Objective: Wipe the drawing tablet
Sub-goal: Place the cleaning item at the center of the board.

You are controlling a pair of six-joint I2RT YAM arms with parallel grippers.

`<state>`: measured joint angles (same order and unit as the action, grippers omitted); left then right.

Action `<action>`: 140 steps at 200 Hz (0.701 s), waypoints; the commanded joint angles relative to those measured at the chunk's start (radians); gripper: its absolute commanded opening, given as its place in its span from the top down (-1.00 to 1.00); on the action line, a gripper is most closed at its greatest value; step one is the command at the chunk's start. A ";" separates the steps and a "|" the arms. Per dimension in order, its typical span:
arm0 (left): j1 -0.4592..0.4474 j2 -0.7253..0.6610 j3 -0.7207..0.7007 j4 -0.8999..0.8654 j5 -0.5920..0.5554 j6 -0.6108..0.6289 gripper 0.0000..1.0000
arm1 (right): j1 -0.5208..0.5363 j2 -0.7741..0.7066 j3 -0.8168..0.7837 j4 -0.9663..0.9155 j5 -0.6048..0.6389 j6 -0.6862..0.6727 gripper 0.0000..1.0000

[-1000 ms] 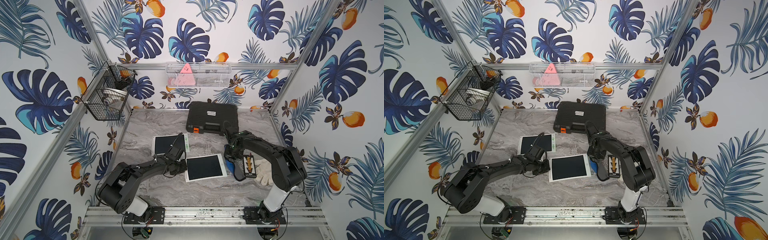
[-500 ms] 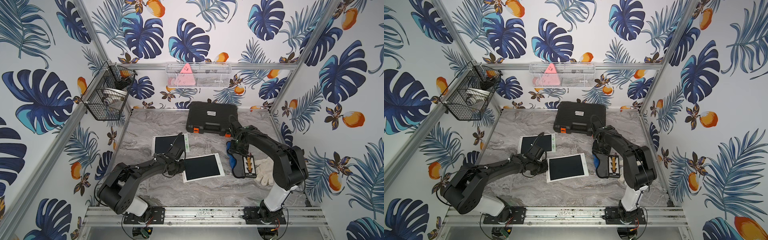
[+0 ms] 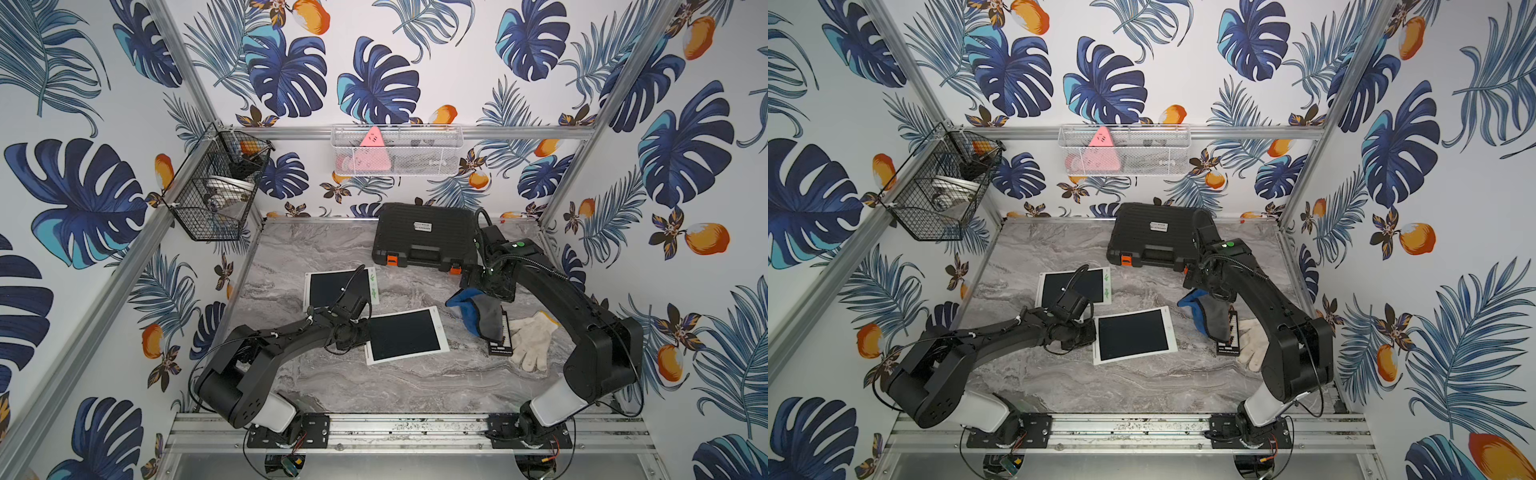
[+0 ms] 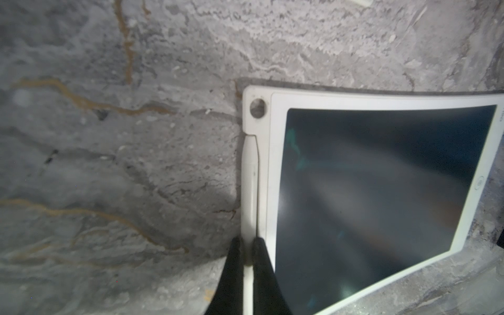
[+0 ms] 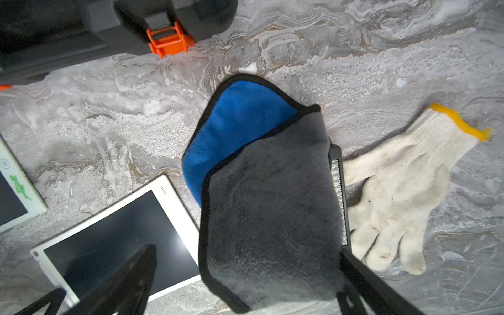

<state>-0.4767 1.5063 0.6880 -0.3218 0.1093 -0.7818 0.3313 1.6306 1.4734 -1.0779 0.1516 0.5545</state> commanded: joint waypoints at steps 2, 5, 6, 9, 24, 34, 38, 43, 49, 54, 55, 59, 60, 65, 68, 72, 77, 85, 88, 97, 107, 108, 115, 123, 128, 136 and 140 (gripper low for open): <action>0.007 0.023 -0.028 -0.331 -0.151 0.020 0.87 | -0.009 0.023 0.055 -0.050 0.015 -0.028 -1.00; 0.007 0.023 -0.030 -0.331 -0.150 0.021 0.87 | -0.009 0.024 0.059 -0.049 0.020 -0.029 -1.00; 0.006 0.023 -0.030 -0.332 -0.149 0.020 0.87 | -0.009 0.024 0.061 -0.050 0.022 -0.030 -1.00; 0.007 0.023 -0.030 -0.332 -0.148 0.020 0.87 | -0.009 0.024 0.066 -0.046 0.024 -0.033 -1.00; 0.006 0.020 -0.034 -0.329 -0.143 0.020 0.87 | -0.011 0.010 0.074 -0.009 0.023 -0.046 -1.00; 0.007 0.016 -0.036 -0.328 -0.140 0.020 0.87 | -0.012 0.006 0.090 0.007 0.028 -0.060 -1.00; 0.006 0.015 -0.036 -0.328 -0.140 0.020 0.87 | -0.011 0.006 0.101 0.005 0.038 -0.065 -1.00; 0.007 0.013 -0.039 -0.328 -0.140 0.022 0.87 | -0.011 0.013 0.123 -0.009 0.055 -0.062 -1.00; 0.007 0.012 -0.036 -0.328 -0.140 0.021 0.88 | -0.010 0.021 0.146 -0.029 0.073 -0.061 -1.00; 0.006 0.013 -0.038 -0.327 -0.140 0.022 0.88 | -0.010 0.028 0.164 -0.040 0.084 -0.063 -1.00; 0.007 0.012 -0.039 -0.328 -0.139 0.022 0.88 | -0.010 0.028 0.167 -0.041 0.086 -0.063 -1.00; 0.006 0.012 -0.039 -0.327 -0.140 0.021 0.88 | -0.009 0.030 0.171 -0.042 0.095 -0.067 -1.00; 0.007 0.011 -0.040 -0.328 -0.139 0.021 0.88 | -0.009 0.031 0.172 -0.040 0.097 -0.068 -1.00; 0.007 0.011 -0.042 -0.327 -0.138 0.022 0.88 | -0.008 0.027 0.167 -0.028 0.105 -0.074 -1.00; 0.007 0.011 -0.041 -0.326 -0.138 0.021 0.88 | -0.007 0.023 0.162 -0.020 0.111 -0.077 -1.00; 0.007 0.011 -0.042 -0.326 -0.138 0.021 0.88 | -0.005 0.017 0.149 -0.003 0.124 -0.082 -1.00; 0.007 0.010 -0.042 -0.324 -0.137 0.022 0.88 | -0.001 0.008 0.128 0.023 0.144 -0.091 -1.00; 0.006 0.010 -0.044 -0.321 -0.135 0.022 0.88 | 0.000 -0.008 0.090 0.078 0.177 -0.106 -1.00; 0.007 0.009 -0.044 -0.321 -0.135 0.022 0.88 | 0.000 -0.010 0.081 0.090 0.188 -0.110 -1.00; 0.007 0.013 -0.044 -0.321 -0.135 0.022 0.88 | 0.000 -0.008 0.070 0.113 0.249 -0.124 -1.00; 0.007 0.015 -0.042 -0.322 -0.135 0.024 0.88 | -0.001 0.018 0.078 0.108 0.352 -0.121 -1.00; 0.006 0.014 -0.042 -0.321 -0.135 0.025 0.89 | -0.001 0.021 0.081 0.103 0.363 -0.118 -1.00; 0.006 0.014 -0.042 -0.323 -0.135 0.026 0.89 | -0.011 0.047 0.105 0.068 0.446 -0.092 -1.00; 0.007 0.014 -0.042 -0.323 -0.135 0.023 0.89 | -0.028 0.072 0.127 0.039 0.510 -0.077 -1.00; 0.006 0.013 -0.042 -0.323 -0.135 0.023 0.89 | -0.038 0.084 0.137 0.026 0.541 -0.065 -1.00; 0.006 0.013 -0.042 -0.323 -0.134 0.023 0.89 | -0.049 0.093 0.147 0.018 0.574 -0.048 -1.00; 0.006 0.013 -0.042 -0.323 -0.135 0.023 0.89 | -0.052 0.093 0.149 0.021 0.588 -0.045 -1.00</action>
<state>-0.4763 1.4967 0.6739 -0.3061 0.1116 -0.7788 0.3031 1.7031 1.5925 -1.0229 0.5148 0.4625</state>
